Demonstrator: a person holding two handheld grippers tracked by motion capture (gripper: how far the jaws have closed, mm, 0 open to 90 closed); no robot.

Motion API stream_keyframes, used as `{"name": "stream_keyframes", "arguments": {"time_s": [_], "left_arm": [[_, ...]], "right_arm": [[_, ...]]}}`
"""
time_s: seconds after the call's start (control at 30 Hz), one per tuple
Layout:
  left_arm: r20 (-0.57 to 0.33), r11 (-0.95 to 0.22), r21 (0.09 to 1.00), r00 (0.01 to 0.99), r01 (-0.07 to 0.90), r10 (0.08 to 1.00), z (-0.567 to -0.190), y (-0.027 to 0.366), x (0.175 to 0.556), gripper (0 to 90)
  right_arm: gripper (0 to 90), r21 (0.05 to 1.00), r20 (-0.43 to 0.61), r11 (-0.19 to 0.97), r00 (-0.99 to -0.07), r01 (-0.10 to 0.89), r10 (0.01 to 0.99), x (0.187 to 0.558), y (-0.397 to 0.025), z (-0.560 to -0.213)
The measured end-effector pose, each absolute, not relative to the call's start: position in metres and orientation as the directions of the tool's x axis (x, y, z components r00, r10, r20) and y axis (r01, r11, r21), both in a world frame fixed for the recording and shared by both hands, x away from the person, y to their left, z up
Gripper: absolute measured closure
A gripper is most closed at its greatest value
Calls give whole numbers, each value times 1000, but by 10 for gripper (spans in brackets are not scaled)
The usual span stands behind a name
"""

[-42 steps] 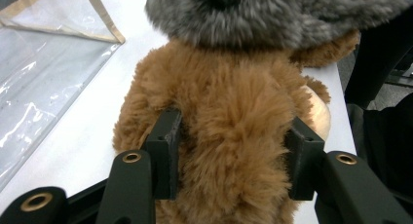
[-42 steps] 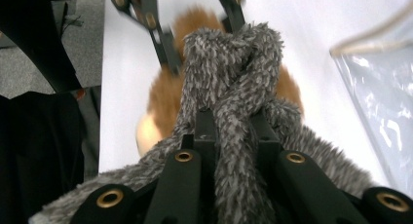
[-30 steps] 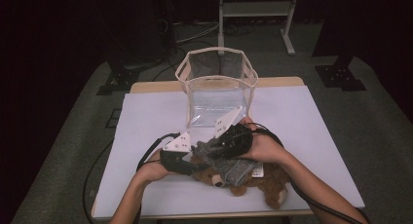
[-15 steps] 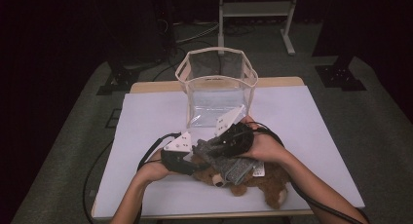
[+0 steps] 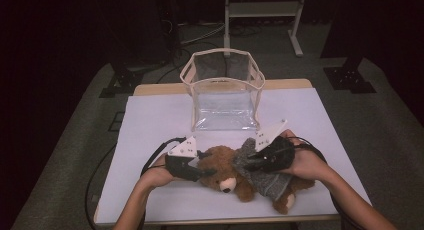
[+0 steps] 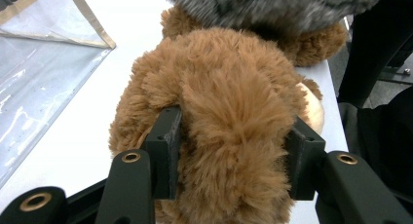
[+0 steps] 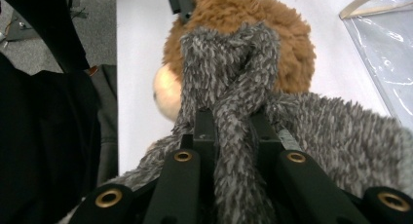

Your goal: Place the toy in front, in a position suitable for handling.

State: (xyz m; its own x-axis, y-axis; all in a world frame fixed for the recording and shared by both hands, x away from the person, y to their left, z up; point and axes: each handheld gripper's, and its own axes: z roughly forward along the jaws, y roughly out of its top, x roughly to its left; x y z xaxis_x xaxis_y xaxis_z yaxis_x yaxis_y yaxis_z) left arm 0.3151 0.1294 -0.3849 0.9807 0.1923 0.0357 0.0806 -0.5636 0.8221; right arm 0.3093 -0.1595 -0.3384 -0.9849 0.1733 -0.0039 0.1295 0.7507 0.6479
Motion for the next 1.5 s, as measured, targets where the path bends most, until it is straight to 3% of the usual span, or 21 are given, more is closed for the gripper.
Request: {"name": "stream_keyframes", "arguments": {"time_s": [0.2, 0.43, 0.57, 0.77, 0.9, 1.1, 1.23, 1.5], "left_arm": [[34, -561, 824, 981, 82, 193, -386, 129, 317, 498], [43, -566, 822, 982, 70, 183, -385, 129, 315, 497], [47, -572, 817, 981, 70, 186, -386, 132, 314, 496], [41, -568, 820, 982, 73, 185, -386, 131, 314, 497], [38, -570, 818, 981, 79, 189, -386, 131, 314, 497], [28, -562, 822, 981, 86, 191, -387, 133, 315, 492], [31, -576, 812, 980, 90, 197, -384, 132, 314, 455], [32, -568, 818, 981, 84, 191, -369, 129, 315, 345]], "right_arm": [[769, 653, -23, 748, -985, 114, 170, 306, -160, -327], [767, 697, -28, 715, -993, 60, 111, 325, -108, -320], [766, 669, -21, 740, -994, 67, 108, 330, -93, -329], [766, 649, 0, 746, -980, 152, 199, 333, -139, -334], [763, 702, 38, 679, -963, 216, 267, 334, -181, -330], [761, 694, 21, 672, -940, 260, 342, 329, -216, -333], [763, 699, 59, 654, -935, 289, 350, 325, -222, -350], [766, 707, 27, 667, -951, 237, 309, 310, -209, -356]]}}
